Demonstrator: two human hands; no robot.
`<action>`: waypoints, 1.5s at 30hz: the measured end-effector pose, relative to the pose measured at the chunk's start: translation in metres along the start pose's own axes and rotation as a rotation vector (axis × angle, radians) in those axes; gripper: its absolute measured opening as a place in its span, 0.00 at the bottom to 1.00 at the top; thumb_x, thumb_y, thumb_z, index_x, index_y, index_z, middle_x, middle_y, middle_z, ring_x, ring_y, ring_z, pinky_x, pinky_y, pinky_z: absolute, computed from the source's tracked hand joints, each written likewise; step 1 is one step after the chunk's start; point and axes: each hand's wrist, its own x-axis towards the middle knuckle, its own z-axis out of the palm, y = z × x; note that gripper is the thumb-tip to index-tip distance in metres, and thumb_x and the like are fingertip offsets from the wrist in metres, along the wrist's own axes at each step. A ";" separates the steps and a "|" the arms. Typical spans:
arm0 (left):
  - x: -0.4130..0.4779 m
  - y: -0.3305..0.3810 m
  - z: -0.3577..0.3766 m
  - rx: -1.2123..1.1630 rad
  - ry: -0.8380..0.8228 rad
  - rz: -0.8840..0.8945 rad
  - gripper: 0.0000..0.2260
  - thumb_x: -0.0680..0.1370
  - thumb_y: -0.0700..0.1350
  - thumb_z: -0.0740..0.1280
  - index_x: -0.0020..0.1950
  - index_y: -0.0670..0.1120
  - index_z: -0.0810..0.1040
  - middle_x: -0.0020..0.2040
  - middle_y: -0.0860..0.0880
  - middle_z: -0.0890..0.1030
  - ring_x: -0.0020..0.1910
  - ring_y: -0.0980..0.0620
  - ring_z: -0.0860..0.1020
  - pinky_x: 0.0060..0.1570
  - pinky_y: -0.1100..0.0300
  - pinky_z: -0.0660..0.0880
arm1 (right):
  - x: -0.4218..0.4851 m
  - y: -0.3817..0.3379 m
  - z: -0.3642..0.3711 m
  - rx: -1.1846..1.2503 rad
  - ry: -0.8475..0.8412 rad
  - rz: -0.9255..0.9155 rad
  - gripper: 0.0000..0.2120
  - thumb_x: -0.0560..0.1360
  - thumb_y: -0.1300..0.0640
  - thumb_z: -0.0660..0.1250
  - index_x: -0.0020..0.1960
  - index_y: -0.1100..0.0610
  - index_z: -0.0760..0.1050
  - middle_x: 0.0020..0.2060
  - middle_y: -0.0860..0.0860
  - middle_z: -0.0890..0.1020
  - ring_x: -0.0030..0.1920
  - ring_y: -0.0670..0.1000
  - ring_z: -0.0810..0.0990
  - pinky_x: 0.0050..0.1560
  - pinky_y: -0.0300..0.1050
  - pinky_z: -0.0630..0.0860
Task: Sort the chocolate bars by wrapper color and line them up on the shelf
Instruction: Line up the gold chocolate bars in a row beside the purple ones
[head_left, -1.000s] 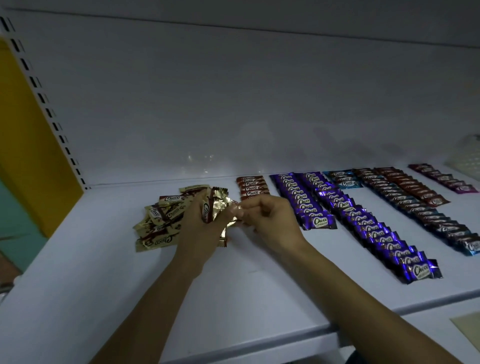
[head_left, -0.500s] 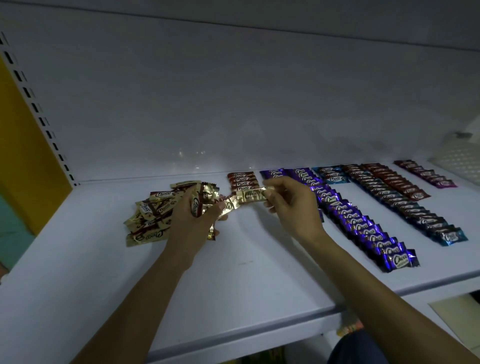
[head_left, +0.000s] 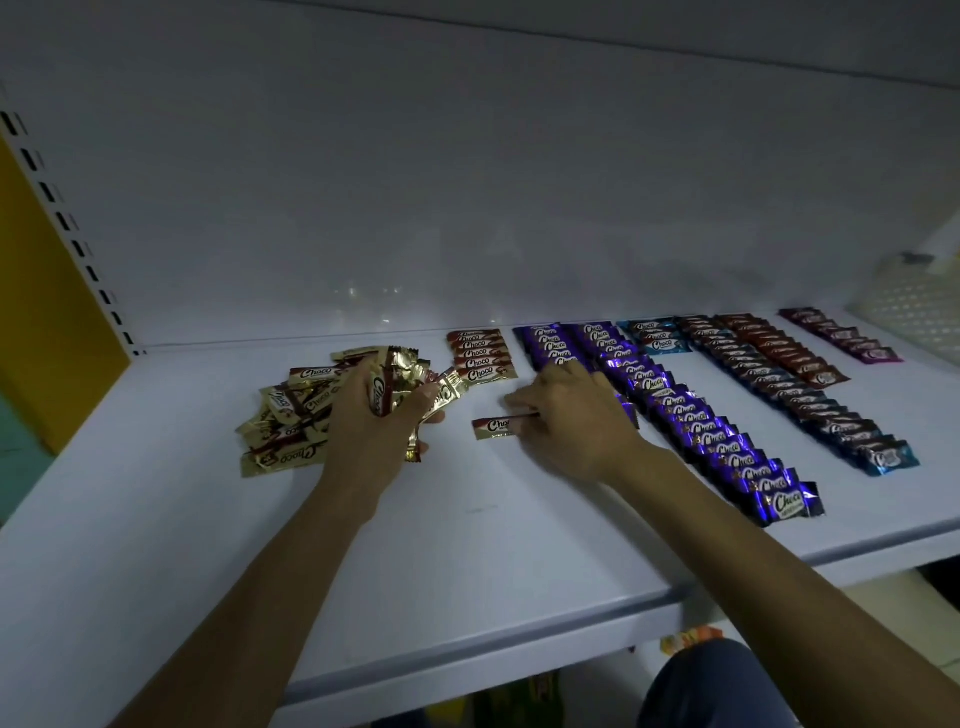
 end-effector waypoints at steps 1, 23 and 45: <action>0.000 0.000 0.000 -0.001 -0.001 0.005 0.14 0.76 0.40 0.70 0.61 0.42 0.74 0.50 0.45 0.83 0.37 0.56 0.83 0.26 0.63 0.76 | 0.003 -0.002 -0.001 -0.012 -0.030 -0.007 0.13 0.78 0.51 0.62 0.60 0.45 0.77 0.55 0.51 0.75 0.61 0.54 0.67 0.56 0.47 0.61; -0.002 0.006 0.000 -0.015 -0.020 0.003 0.12 0.73 0.43 0.73 0.55 0.44 0.77 0.45 0.45 0.83 0.34 0.53 0.83 0.25 0.62 0.75 | 0.018 -0.040 -0.008 1.203 -0.059 0.042 0.10 0.78 0.61 0.64 0.48 0.69 0.78 0.32 0.46 0.82 0.30 0.43 0.79 0.31 0.32 0.70; 0.001 0.001 0.001 0.012 0.008 0.018 0.10 0.76 0.43 0.70 0.56 0.44 0.76 0.45 0.48 0.84 0.34 0.57 0.82 0.26 0.64 0.76 | -0.001 0.017 0.005 0.355 0.141 -0.114 0.11 0.71 0.68 0.65 0.46 0.56 0.82 0.41 0.51 0.80 0.43 0.51 0.76 0.46 0.46 0.73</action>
